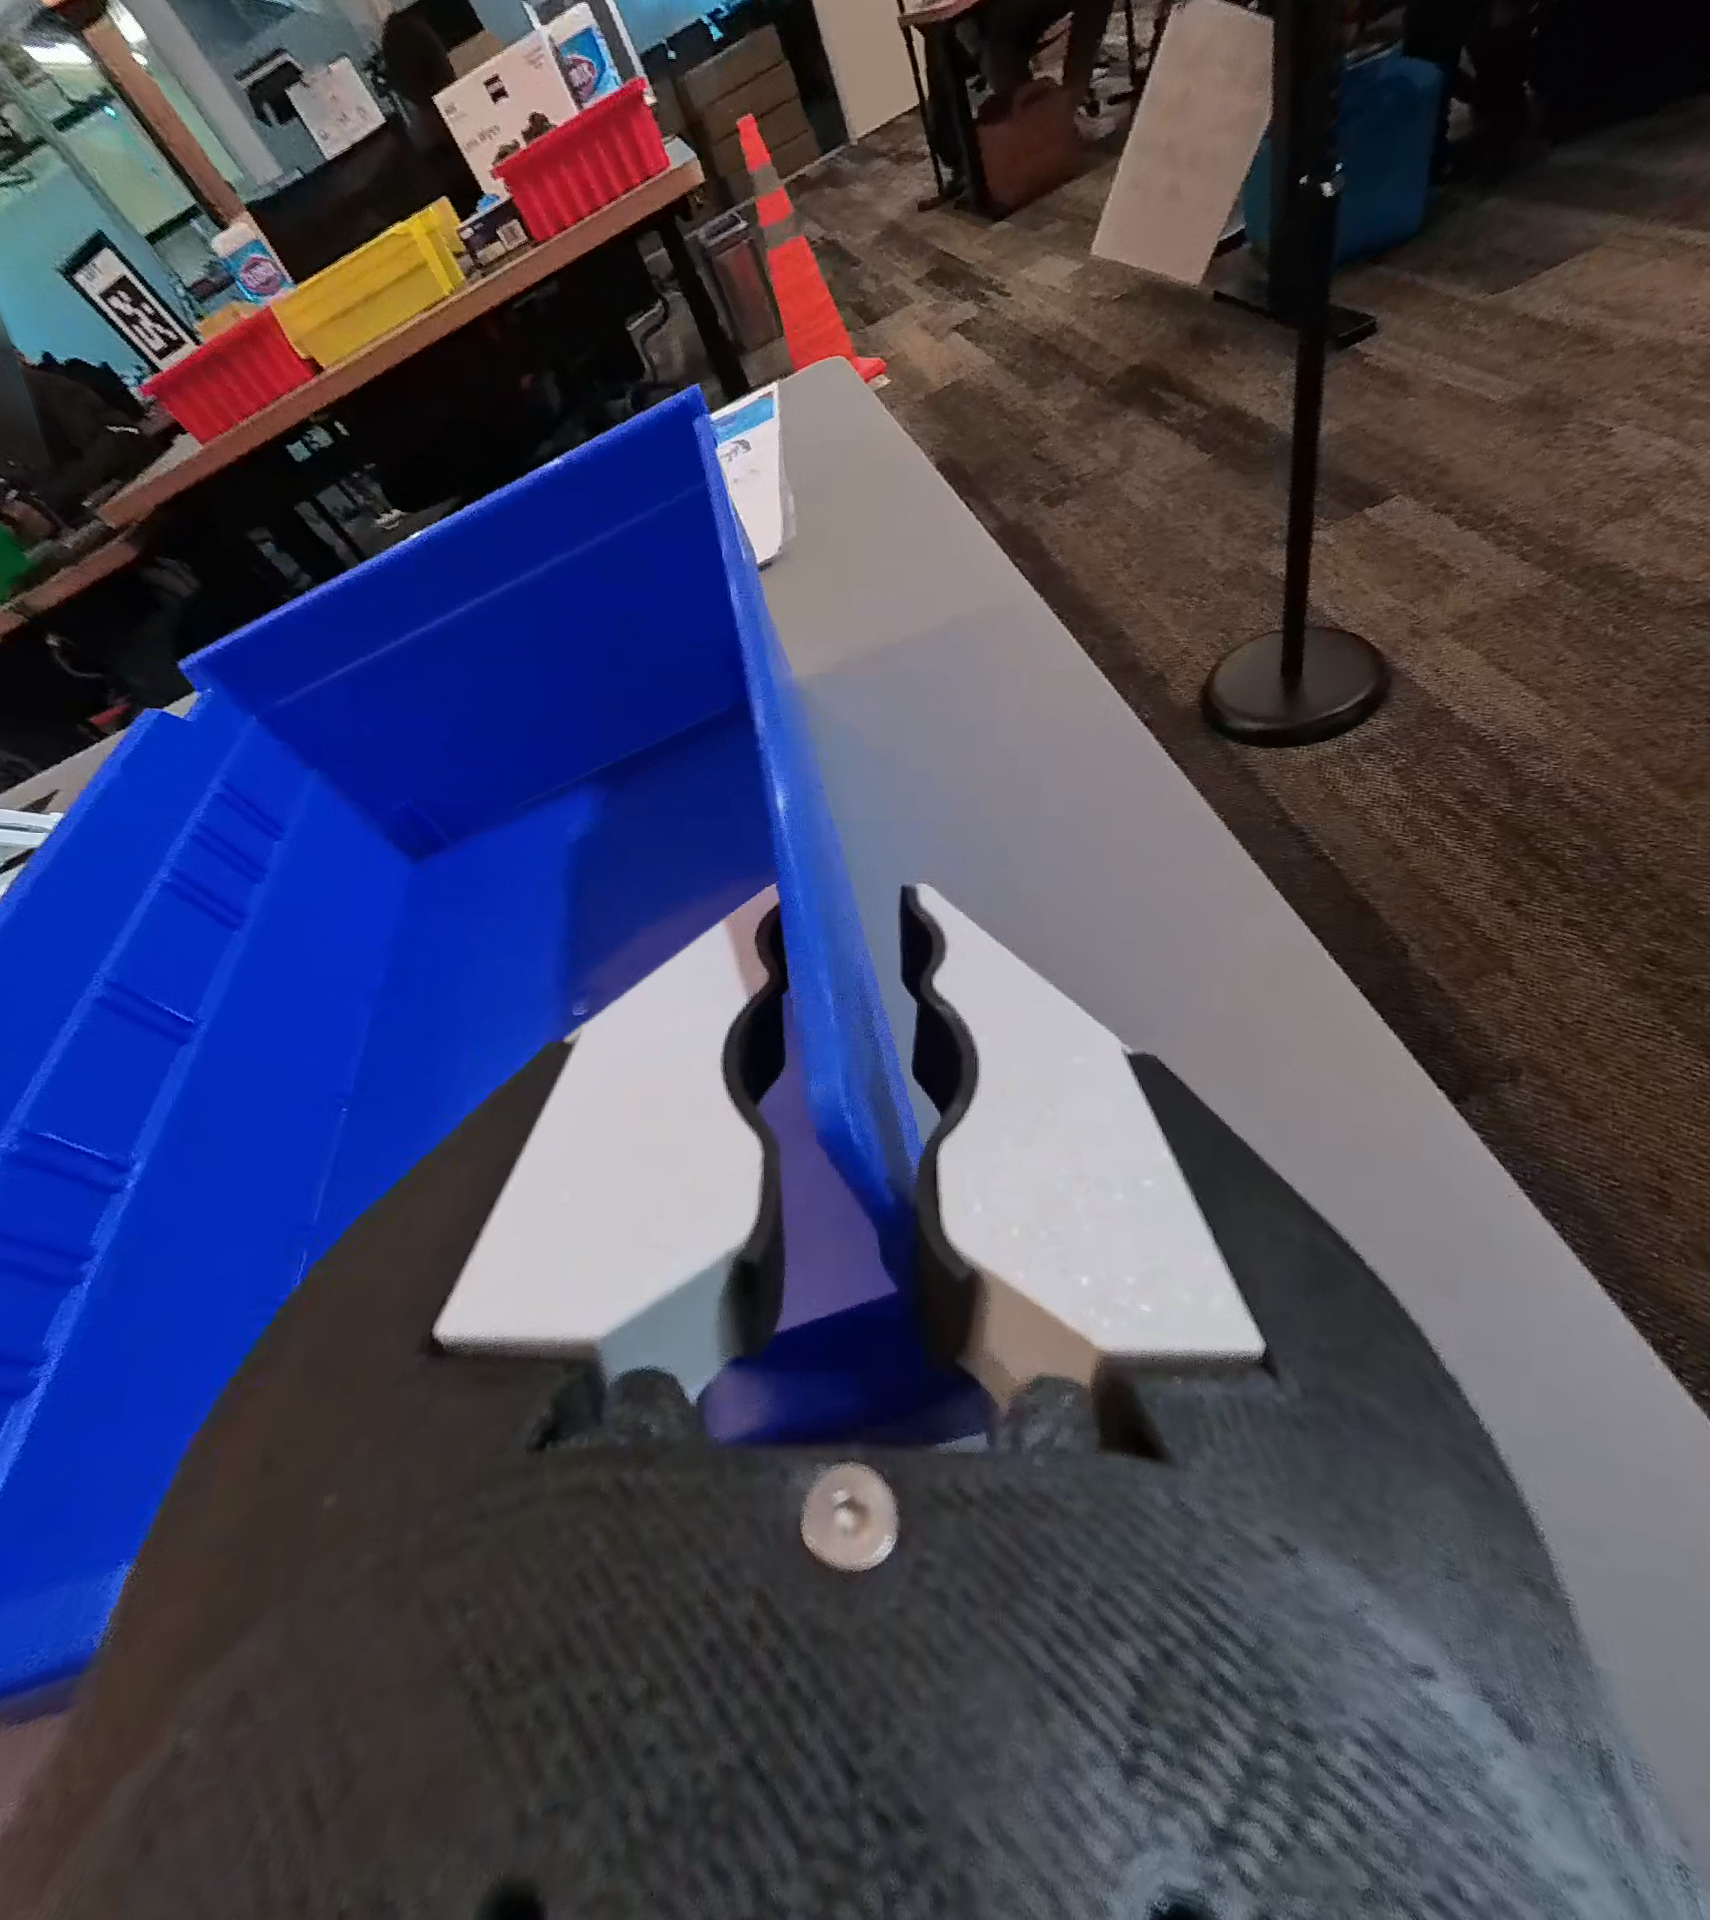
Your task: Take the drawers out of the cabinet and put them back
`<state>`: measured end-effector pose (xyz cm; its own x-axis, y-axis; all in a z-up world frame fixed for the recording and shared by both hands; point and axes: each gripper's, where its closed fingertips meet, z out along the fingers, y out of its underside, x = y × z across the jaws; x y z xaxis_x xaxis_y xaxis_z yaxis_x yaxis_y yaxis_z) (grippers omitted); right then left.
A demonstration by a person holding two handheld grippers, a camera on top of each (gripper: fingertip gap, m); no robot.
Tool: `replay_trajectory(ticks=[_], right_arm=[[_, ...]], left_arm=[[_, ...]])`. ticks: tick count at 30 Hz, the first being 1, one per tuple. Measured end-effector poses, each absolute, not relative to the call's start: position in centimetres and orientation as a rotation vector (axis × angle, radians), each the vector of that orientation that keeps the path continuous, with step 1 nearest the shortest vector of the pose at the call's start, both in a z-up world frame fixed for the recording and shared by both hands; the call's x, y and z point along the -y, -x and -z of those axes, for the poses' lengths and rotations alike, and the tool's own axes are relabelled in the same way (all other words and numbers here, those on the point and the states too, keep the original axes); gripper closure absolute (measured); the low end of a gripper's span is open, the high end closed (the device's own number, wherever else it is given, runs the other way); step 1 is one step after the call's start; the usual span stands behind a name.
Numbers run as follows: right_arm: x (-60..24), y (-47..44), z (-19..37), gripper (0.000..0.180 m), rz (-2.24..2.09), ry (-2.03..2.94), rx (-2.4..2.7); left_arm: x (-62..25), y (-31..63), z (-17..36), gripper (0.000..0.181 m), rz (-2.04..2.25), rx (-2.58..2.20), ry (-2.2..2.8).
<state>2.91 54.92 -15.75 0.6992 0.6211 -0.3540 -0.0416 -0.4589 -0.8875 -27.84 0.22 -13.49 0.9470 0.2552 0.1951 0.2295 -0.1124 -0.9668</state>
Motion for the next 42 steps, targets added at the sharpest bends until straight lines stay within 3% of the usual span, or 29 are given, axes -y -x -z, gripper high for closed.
replay_trajectory(ticks=[12,32,34,37,42], right_arm=[[-54.16,-2.52,15.19,0.174,-0.898,1.864,0.502],[-54.09,-2.51,15.23,0.174,-0.910,1.868,0.501],[-54.08,-2.55,15.25,0.172,-0.909,1.869,0.496],[-54.11,-2.66,15.36,0.146,-0.914,1.878,0.488],[-54.20,-2.82,15.57,0.138,-0.924,1.895,0.476]], left_arm=[[-0.24,27.86,13.57,0.164,-0.018,0.371,1.699],[-0.21,27.94,13.55,0.164,-0.016,0.377,1.696],[-0.20,27.95,13.54,0.164,-0.016,0.377,1.696],[-0.19,27.94,13.54,0.164,-0.016,0.377,1.696],[-0.18,27.94,13.52,0.164,-0.015,0.377,1.696]])
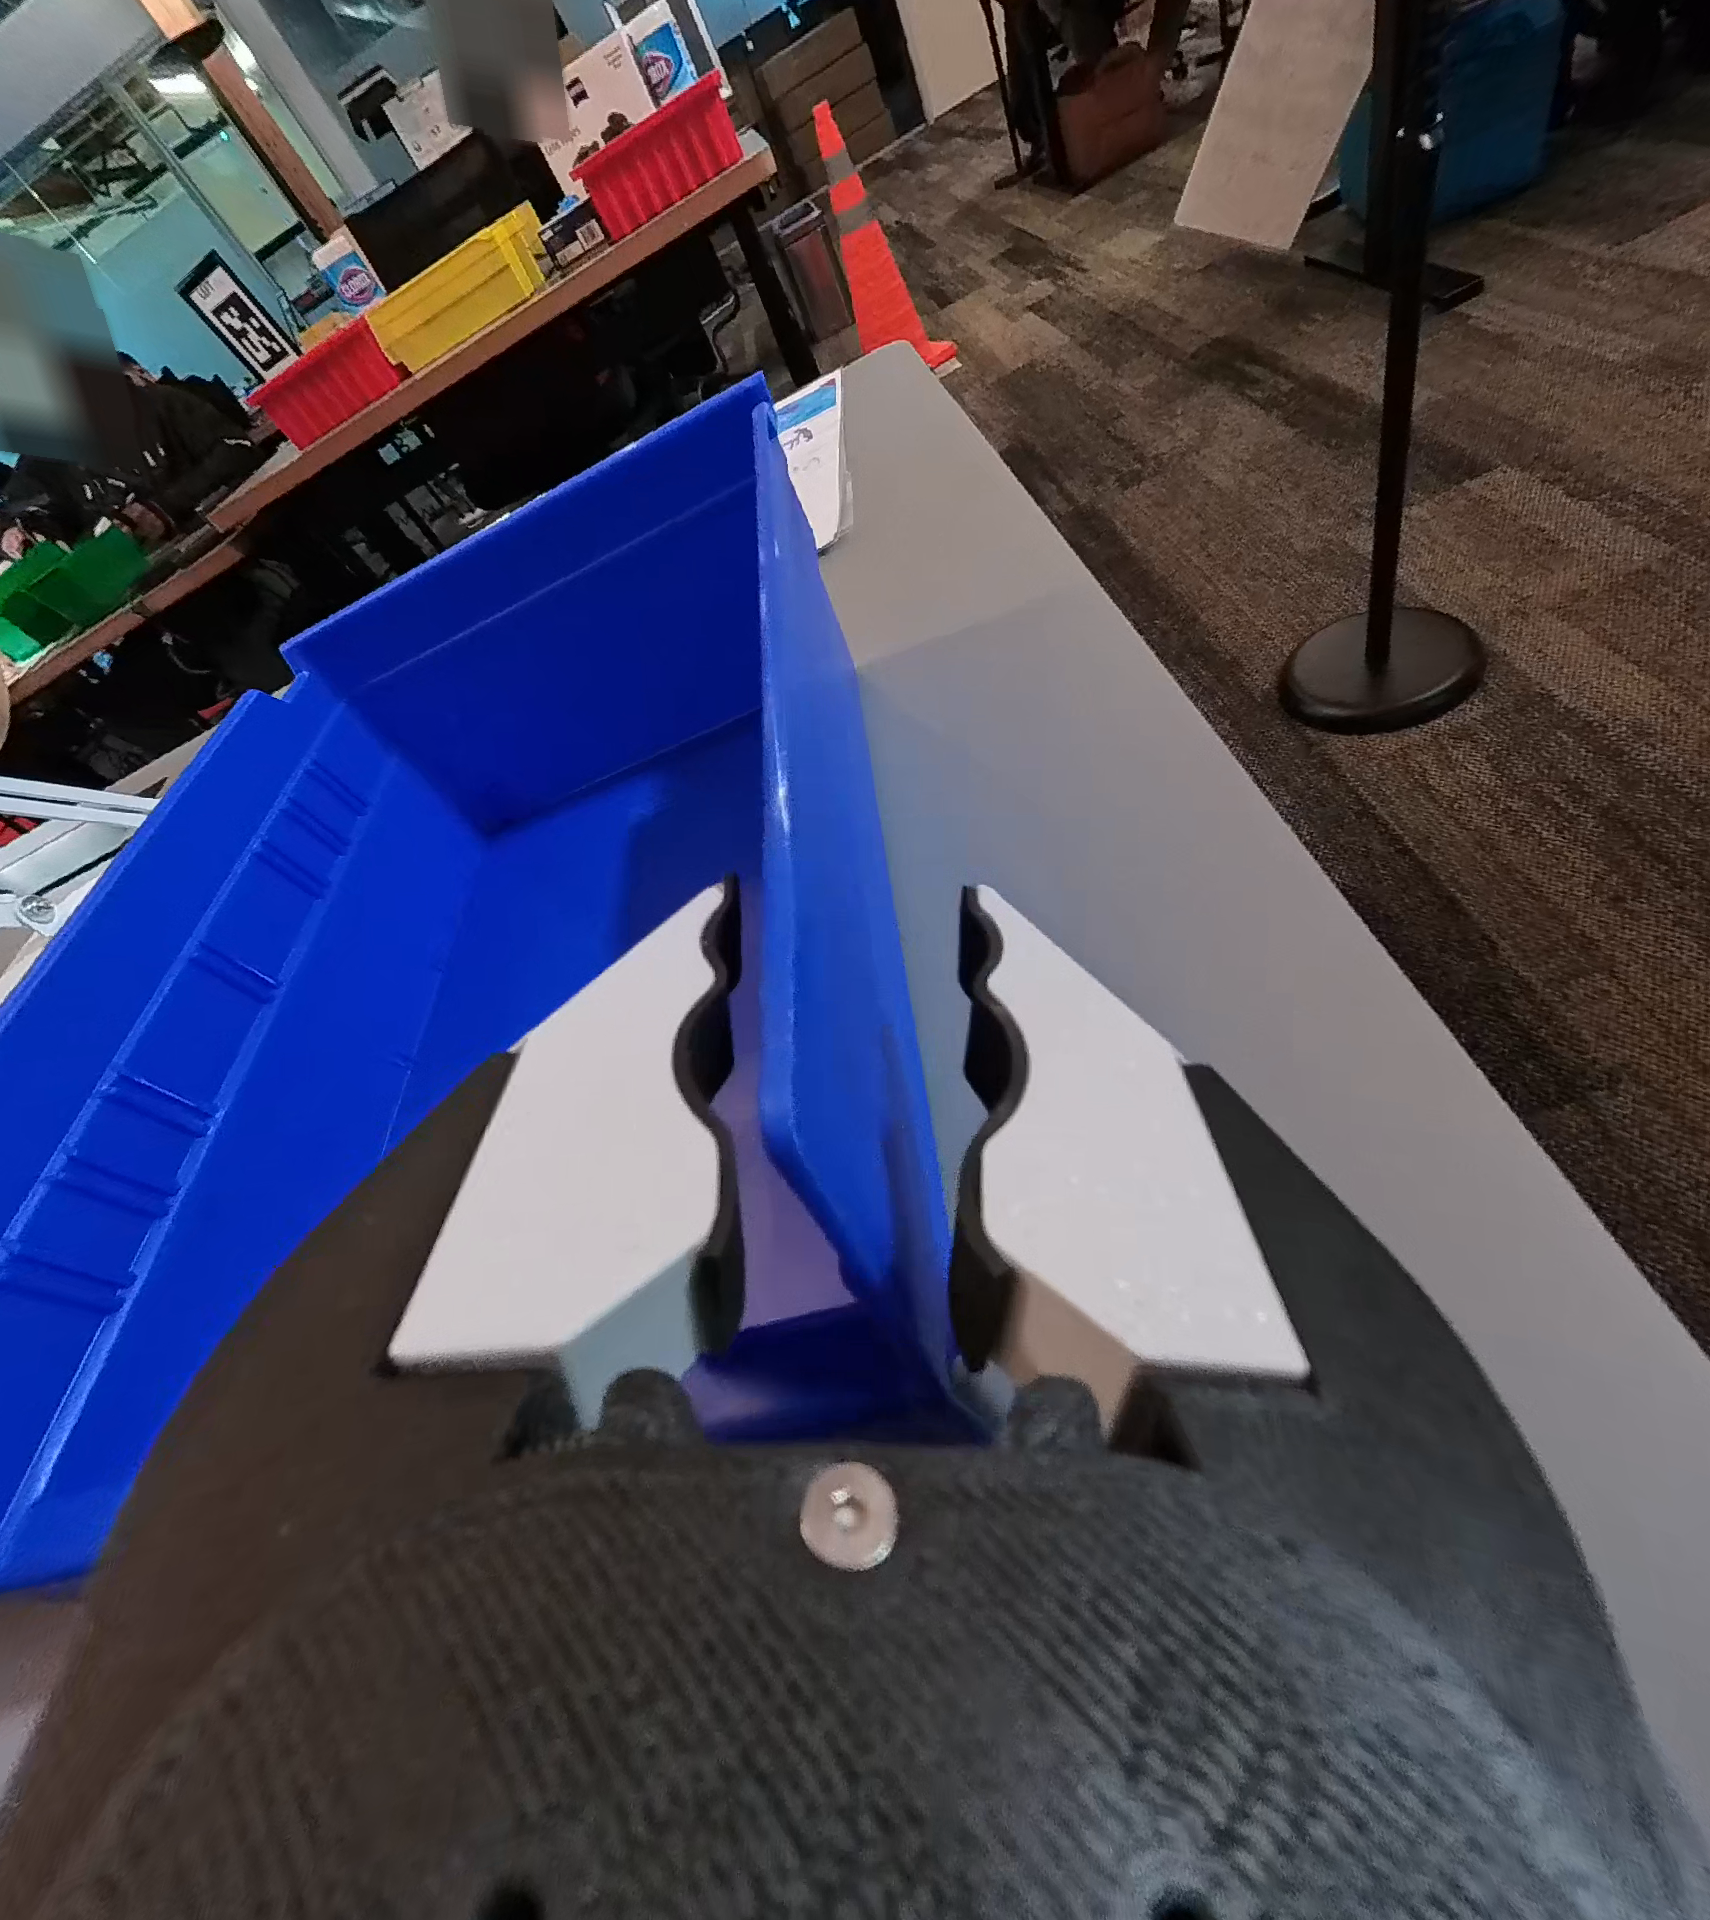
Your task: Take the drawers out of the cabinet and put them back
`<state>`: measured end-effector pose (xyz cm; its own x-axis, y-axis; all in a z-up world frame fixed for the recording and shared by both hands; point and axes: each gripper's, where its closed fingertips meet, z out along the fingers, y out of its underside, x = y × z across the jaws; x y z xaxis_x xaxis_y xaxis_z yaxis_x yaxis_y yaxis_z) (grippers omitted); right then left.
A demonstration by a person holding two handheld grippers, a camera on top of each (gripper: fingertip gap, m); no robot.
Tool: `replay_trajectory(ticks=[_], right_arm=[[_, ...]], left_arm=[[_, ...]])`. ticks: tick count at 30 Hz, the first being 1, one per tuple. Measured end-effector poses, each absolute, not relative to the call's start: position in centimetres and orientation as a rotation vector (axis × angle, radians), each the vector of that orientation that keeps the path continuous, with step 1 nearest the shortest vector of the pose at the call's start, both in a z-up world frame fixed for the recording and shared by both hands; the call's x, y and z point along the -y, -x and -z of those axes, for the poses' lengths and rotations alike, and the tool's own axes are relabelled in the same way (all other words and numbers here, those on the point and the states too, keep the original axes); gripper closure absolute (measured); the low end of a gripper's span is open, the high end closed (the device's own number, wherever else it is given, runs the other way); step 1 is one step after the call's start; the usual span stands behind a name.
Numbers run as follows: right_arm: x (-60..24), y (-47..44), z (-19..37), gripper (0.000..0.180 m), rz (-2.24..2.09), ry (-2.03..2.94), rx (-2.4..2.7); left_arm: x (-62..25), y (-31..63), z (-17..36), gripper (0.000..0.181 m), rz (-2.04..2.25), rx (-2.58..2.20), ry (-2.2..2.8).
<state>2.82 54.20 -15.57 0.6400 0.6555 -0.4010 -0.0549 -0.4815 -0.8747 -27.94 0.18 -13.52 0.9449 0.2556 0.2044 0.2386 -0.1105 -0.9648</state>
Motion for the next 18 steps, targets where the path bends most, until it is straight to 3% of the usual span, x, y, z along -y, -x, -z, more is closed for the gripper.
replay_trajectory(ticks=[9,18], right_arm=[[-53.97,-2.70,16.00,0.135,-0.948,1.925,0.491],[-53.72,-2.40,15.66,0.160,-1.005,1.907,0.474]], left_arm=[[-0.16,27.96,13.50,0.164,-0.016,0.378,1.695],[-0.16,27.94,13.52,0.164,-0.016,0.376,1.696]])
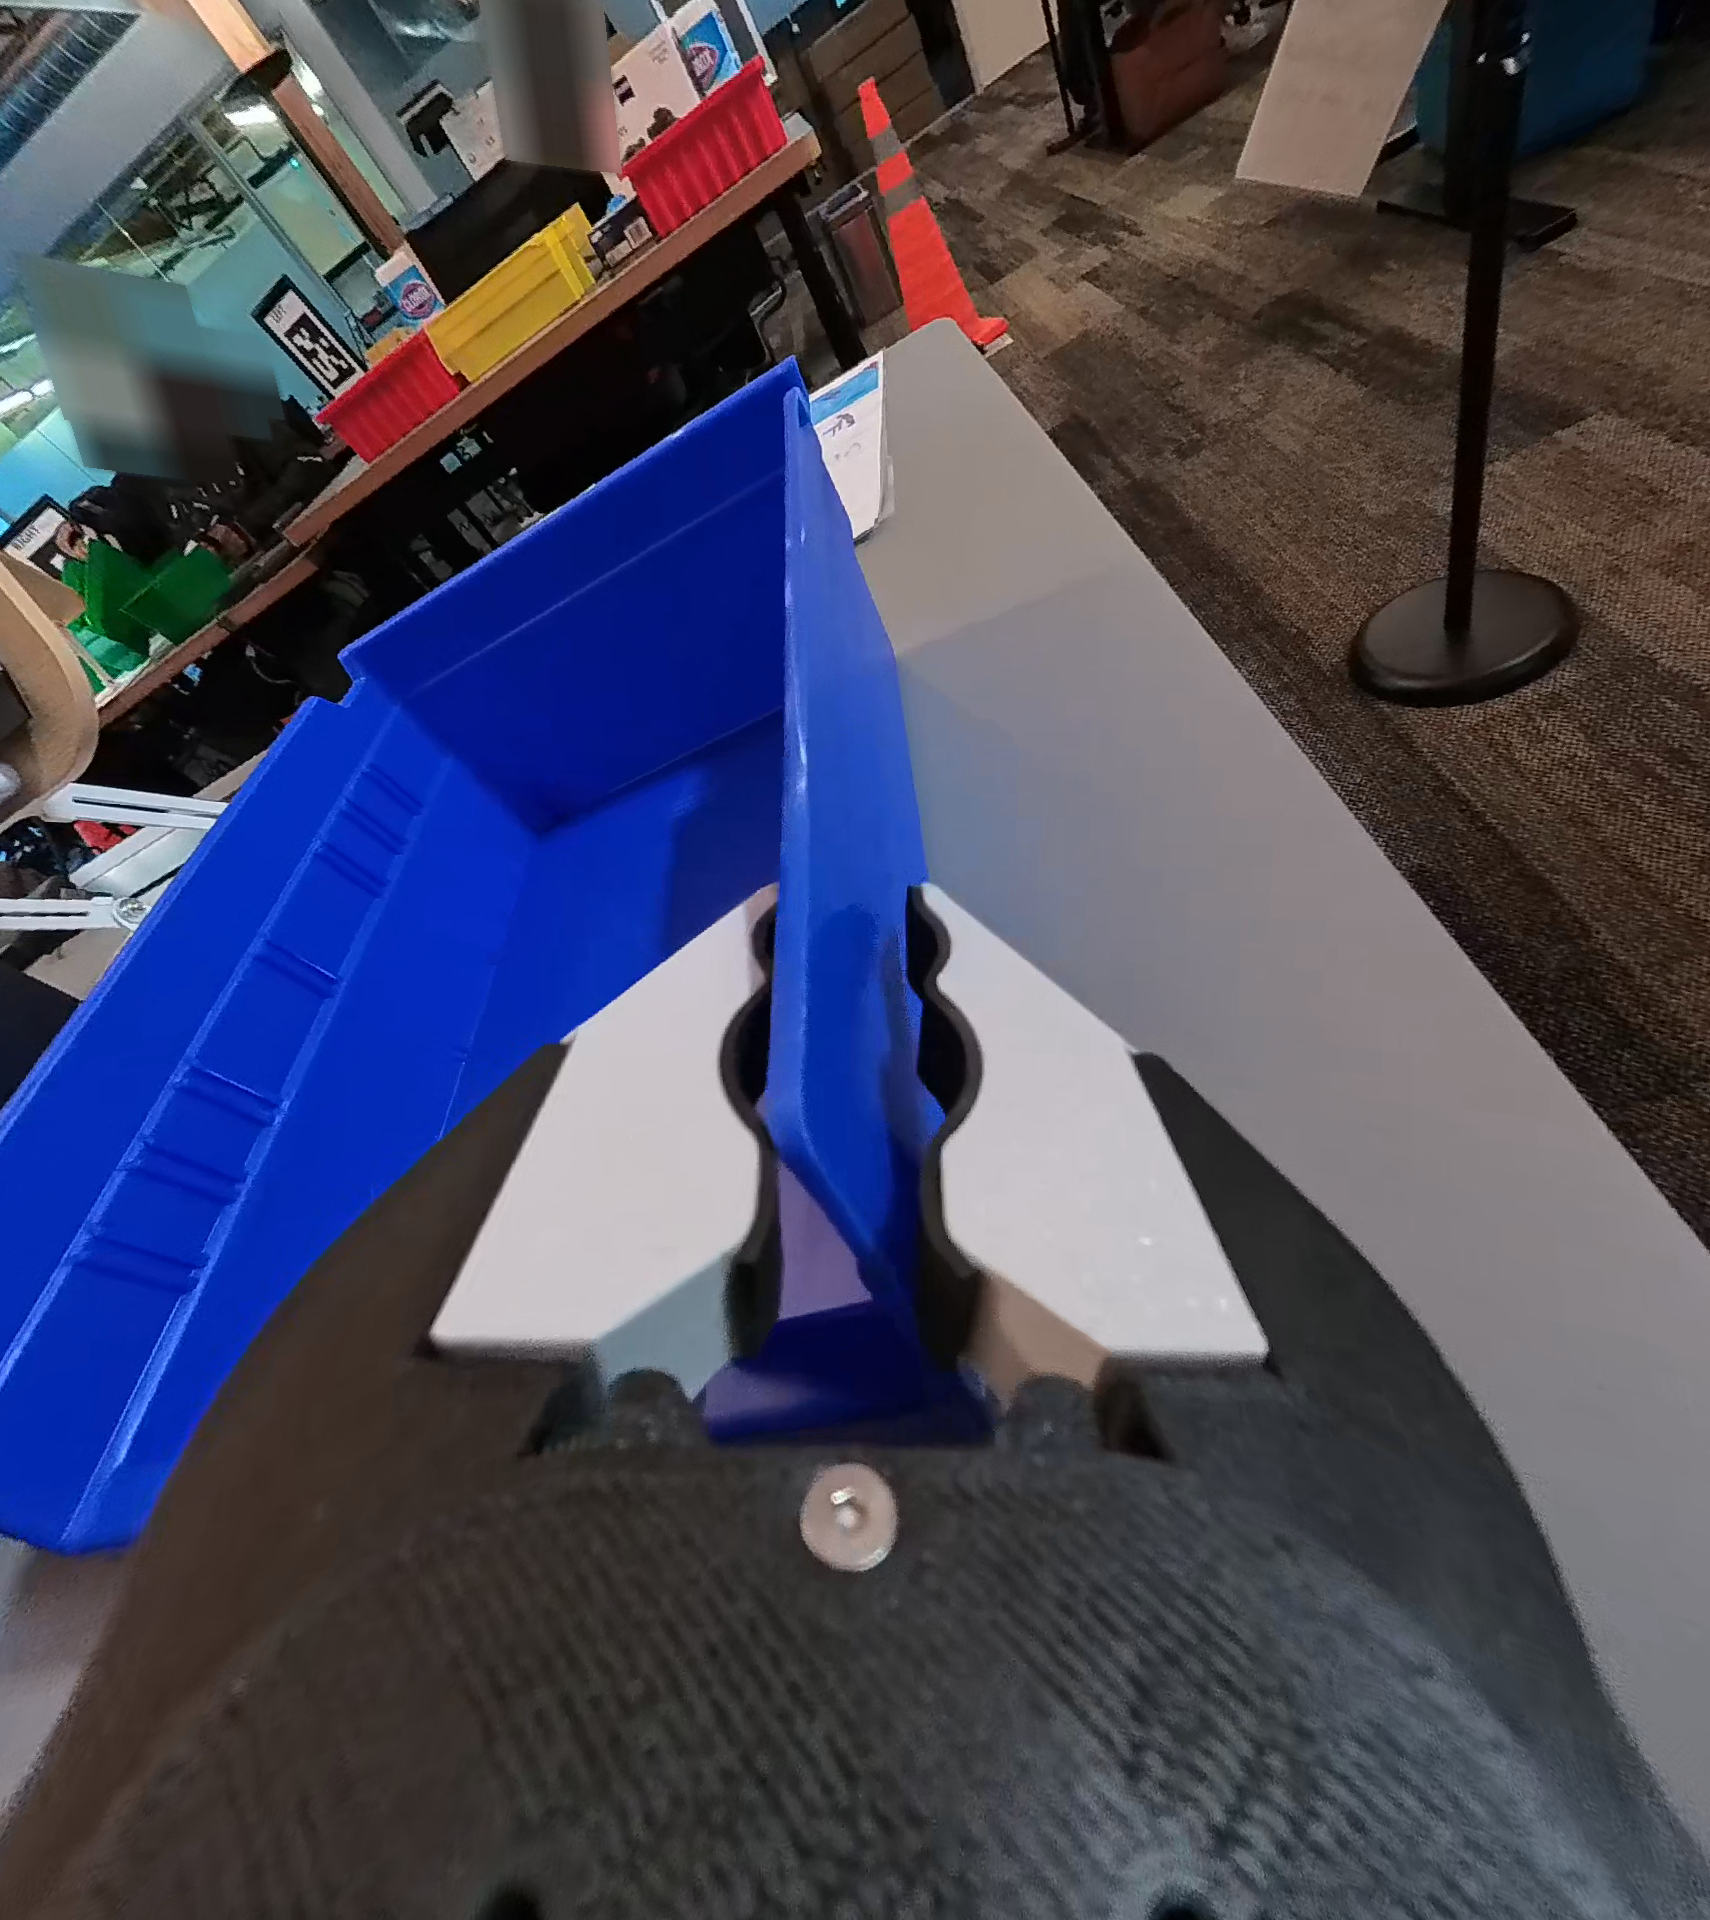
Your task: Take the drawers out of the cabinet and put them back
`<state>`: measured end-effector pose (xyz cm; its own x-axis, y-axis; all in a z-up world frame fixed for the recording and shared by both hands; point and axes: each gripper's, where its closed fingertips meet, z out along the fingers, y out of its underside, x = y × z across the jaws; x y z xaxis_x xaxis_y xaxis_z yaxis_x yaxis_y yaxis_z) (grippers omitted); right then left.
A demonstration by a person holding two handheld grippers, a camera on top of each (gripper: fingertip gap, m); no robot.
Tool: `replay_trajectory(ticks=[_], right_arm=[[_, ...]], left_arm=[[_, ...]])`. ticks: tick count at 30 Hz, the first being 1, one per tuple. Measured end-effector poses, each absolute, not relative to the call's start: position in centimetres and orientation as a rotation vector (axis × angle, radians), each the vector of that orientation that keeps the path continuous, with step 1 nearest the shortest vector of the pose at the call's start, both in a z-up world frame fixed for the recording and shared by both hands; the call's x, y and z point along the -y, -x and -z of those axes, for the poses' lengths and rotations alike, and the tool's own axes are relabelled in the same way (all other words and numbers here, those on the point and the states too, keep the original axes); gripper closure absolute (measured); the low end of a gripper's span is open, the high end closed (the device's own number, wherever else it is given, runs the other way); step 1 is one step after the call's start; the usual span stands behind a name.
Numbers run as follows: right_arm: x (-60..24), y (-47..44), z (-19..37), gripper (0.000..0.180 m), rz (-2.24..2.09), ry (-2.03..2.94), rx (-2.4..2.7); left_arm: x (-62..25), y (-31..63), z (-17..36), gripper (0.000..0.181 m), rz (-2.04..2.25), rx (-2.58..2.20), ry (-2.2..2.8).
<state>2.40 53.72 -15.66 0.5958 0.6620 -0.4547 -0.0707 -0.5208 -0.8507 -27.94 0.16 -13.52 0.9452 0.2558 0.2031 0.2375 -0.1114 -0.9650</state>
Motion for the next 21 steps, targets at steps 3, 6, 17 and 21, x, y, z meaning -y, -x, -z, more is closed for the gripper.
replay_trajectory(ticks=[3,6,17,21], right_arm=[[-53.79,-2.48,15.56,0.162,-0.998,1.899,0.471],[-53.90,-2.60,15.39,0.167,-0.978,1.886,0.470],[-53.95,-2.74,15.00,0.175,-0.929,1.856,0.482],[-53.94,-2.76,14.99,0.175,-0.932,1.856,0.481]], left_arm=[[-0.14,27.93,13.51,0.164,-0.016,0.376,1.696],[-0.15,27.92,13.52,0.164,-0.016,0.376,1.696],[-0.16,27.90,13.57,0.164,-0.014,0.377,1.699],[-0.17,27.91,13.58,0.164,-0.014,0.377,1.699]])
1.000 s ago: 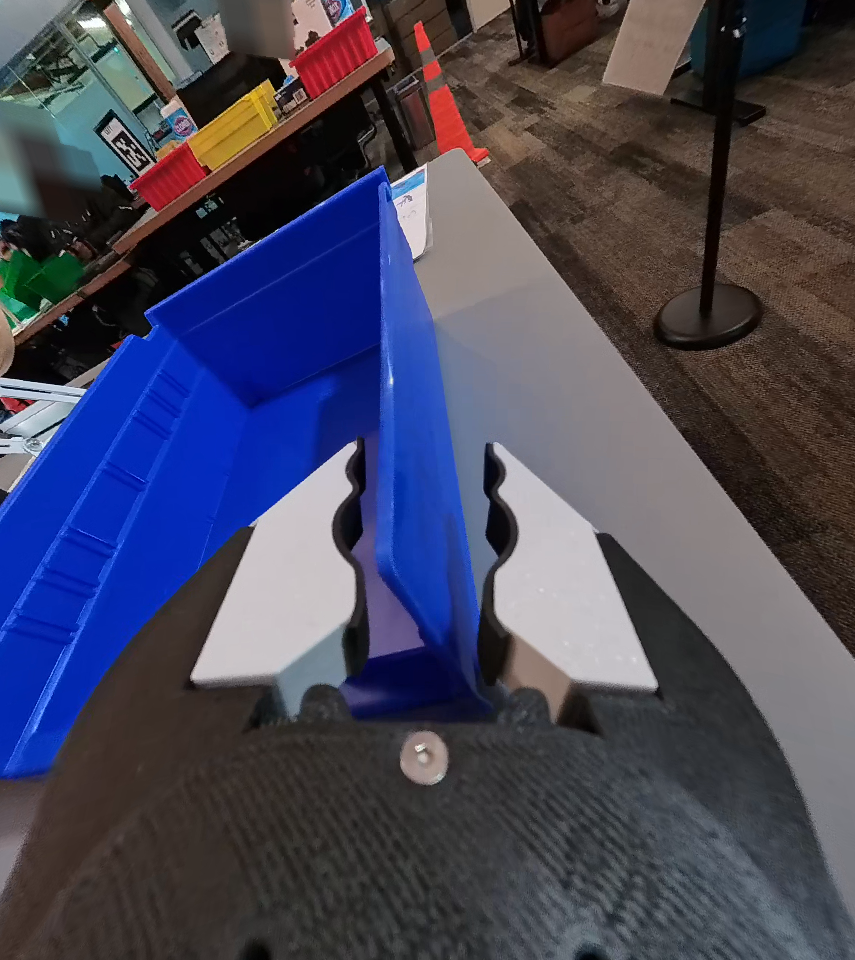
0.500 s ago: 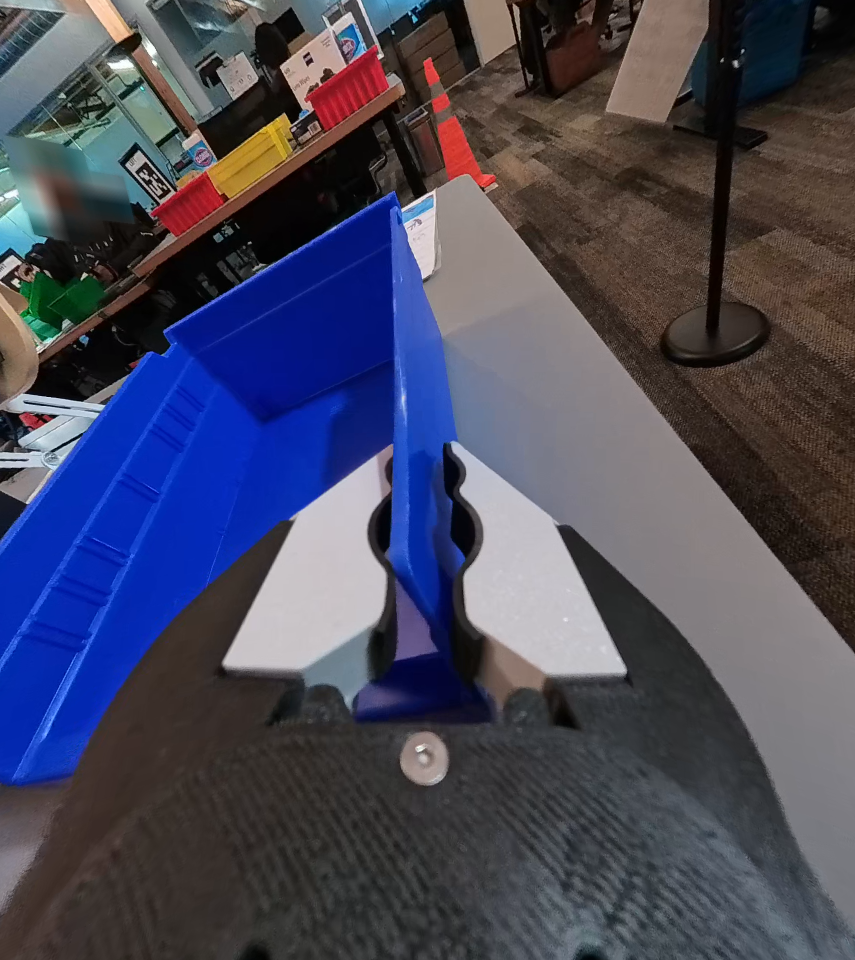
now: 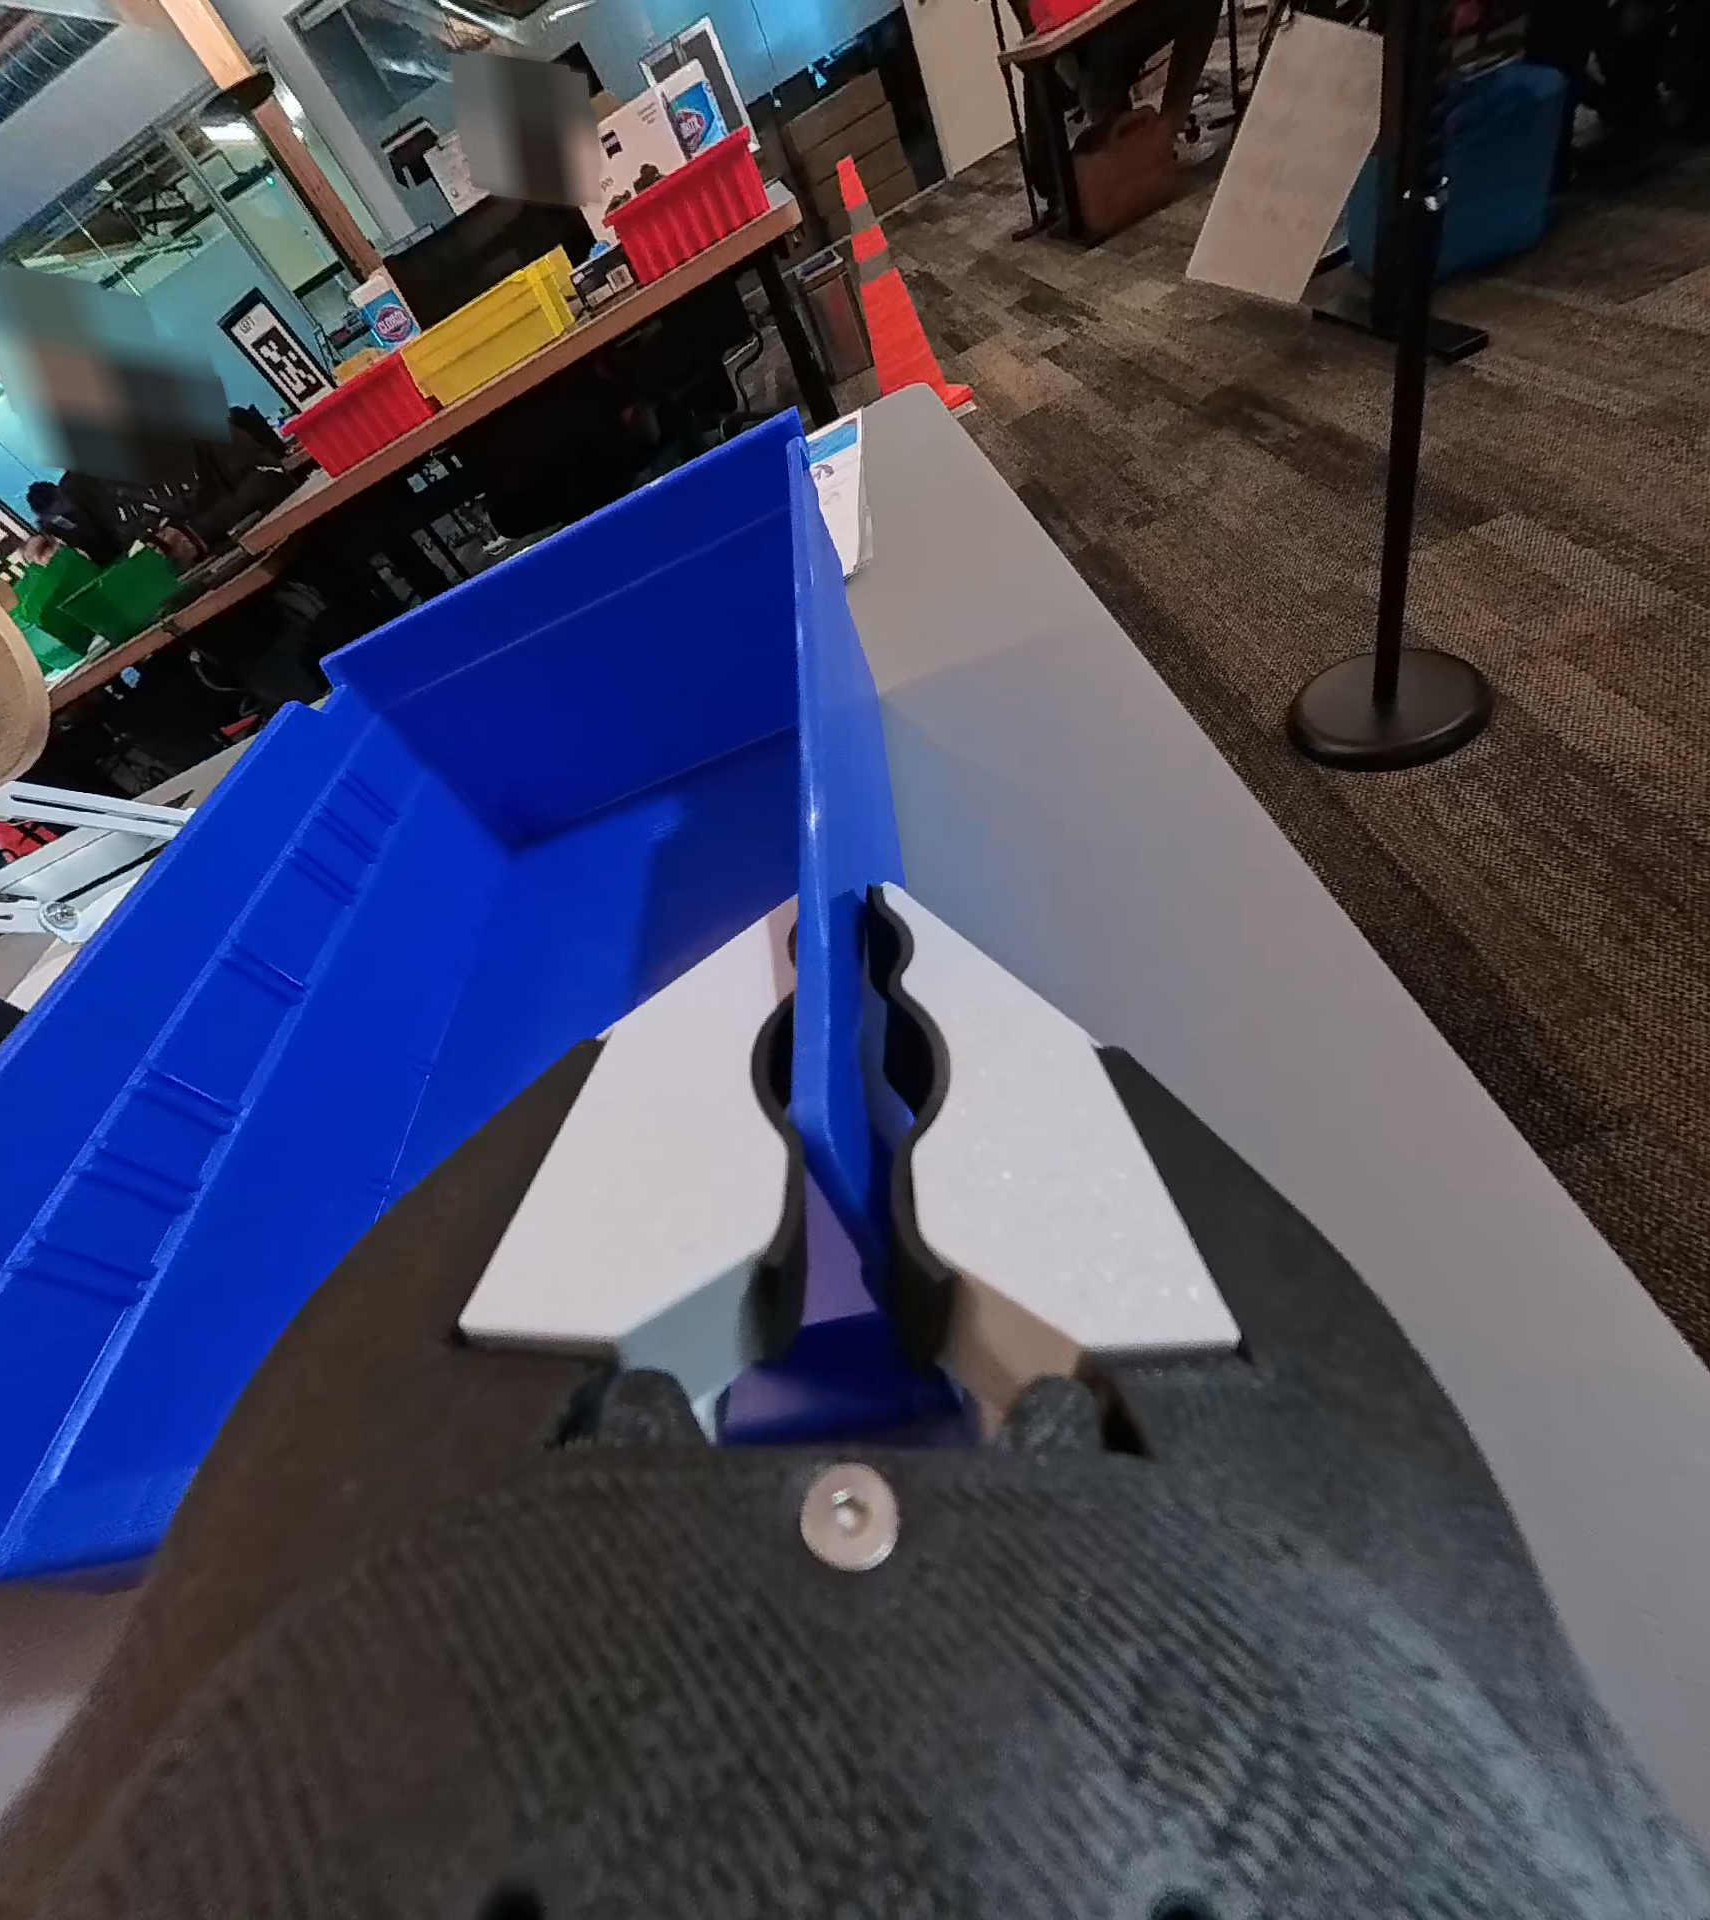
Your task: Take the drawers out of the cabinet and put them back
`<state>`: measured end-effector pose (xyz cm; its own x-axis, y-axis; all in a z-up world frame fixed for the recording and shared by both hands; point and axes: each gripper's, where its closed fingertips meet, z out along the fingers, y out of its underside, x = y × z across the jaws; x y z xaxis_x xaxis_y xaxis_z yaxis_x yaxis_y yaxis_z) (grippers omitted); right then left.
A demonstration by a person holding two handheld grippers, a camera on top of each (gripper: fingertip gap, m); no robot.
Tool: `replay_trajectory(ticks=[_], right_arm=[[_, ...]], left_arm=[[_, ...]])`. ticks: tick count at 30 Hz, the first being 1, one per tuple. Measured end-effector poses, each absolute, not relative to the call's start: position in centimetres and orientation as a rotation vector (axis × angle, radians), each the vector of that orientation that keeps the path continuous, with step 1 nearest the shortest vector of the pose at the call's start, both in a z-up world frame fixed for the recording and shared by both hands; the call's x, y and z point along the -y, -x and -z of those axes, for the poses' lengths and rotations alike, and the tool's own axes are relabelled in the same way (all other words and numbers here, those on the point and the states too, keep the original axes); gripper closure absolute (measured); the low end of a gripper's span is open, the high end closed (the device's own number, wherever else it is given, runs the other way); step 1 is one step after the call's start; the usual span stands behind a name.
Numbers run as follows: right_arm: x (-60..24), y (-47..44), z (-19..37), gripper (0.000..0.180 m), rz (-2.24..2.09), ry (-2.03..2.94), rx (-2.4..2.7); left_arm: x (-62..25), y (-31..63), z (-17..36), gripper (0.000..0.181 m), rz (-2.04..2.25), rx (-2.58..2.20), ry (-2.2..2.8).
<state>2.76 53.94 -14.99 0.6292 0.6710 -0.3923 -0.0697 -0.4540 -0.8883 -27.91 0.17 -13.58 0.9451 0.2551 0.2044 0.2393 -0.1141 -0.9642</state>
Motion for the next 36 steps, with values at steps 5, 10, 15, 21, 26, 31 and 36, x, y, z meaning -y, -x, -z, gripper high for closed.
replay_trajectory(ticks=[5,10,15,21,26,31,36], right_arm=[[-54.0,-2.8,15.0,0.175,-0.940,1.860,0.472],[-53.9,-2.8,15.0,0.175,-0.950,1.875,0.449],[-53.8,-2.8,14.8,0.176,-0.988,1.905,0.385],[-53.9,-3.9,13.6,0.176,-1.022,1.907,0.279],[-52.8,-4.7,8.6,0.176,-1.049,1.795,0.246],[-50.0,-4.0,3.5,0.176,-1.111,1.746,0.276],[-46.0,-2.0,-1.1,0.176,-1.144,1.687,0.401]], left_arm=[[-0.2,27.9,13.6,0.164,-0.014,0.378,1.699],[-0.2,27.9,13.6,0.164,-0.014,0.377,1.699],[-0.1,28.1,13.4,0.163,-0.026,0.386,1.693],[4.9,33.7,10.7,0.134,-0.474,0.614,1.637],[11.6,38.2,7.7,0.117,-0.851,0.763,1.516],[13.9,41.0,10.0,0.114,-0.914,0.836,1.577],[14.0,41.4,10.4,0.114,-0.891,0.842,1.585]])
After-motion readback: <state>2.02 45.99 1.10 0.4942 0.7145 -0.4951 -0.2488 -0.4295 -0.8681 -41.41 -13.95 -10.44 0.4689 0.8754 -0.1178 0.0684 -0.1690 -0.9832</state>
